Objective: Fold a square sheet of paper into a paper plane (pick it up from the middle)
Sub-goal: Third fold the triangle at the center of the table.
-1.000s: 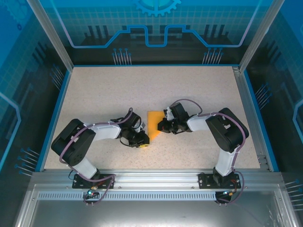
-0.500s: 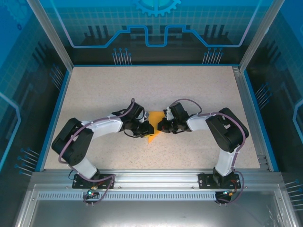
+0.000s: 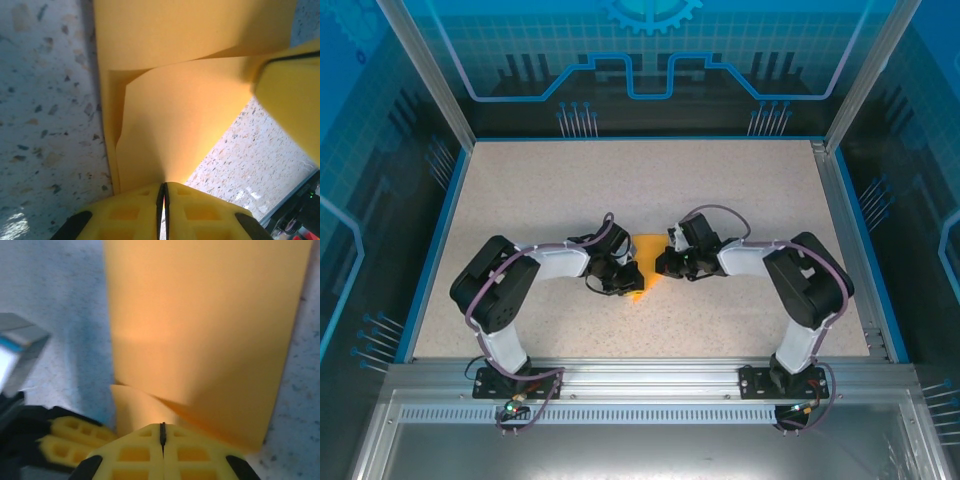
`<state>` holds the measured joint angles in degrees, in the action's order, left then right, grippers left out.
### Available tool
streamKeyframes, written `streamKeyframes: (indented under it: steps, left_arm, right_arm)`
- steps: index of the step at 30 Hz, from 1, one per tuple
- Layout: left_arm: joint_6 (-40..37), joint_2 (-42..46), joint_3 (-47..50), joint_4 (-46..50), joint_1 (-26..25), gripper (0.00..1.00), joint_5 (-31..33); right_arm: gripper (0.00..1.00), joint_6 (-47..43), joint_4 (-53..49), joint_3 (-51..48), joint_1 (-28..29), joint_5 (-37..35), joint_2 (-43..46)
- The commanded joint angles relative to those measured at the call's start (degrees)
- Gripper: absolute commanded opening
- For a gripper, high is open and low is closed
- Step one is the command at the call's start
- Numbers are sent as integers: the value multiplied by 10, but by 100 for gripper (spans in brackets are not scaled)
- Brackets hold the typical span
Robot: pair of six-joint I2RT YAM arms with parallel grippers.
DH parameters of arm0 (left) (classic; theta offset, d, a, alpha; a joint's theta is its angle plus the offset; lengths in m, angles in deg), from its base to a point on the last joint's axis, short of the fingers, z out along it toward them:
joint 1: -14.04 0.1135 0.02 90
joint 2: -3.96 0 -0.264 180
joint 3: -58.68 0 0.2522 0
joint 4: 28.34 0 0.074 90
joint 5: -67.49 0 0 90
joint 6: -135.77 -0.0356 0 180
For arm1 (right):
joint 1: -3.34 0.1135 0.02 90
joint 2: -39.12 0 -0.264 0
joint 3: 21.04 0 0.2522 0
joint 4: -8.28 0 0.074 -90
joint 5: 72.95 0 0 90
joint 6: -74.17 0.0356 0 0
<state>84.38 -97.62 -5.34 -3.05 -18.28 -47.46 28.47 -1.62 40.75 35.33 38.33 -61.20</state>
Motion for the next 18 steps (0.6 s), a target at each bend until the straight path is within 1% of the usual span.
streamKeyframes:
  steps: [1, 5, 8, 11, 14, 18]
  left_arm:
    - [-14, -10, 23, 20, 6, 13, 42]
    - [-11, -17, 21, 15, 5, 12, 38]
    - [-12, -18, 22, 15, 5, 12, 39]
    - [-13, -18, 21, 17, 5, 11, 39]
    - [-13, -19, 21, 17, 5, 12, 39]
    - [-16, -19, 24, 18, 5, 11, 42]
  right_arm:
    - [2, -16, -15, -11, 15, -12, 41]
    - [0, -3, -1, -18, 32, -10, 27]
    - [0, 21, 37, -35, 43, -12, 8]
    - [0, 29, 65, -40, 50, 3, -12]
    - [0, 29, 78, -40, 50, 15, -39]
    - [0, 23, 73, -47, 37, -4, -59]
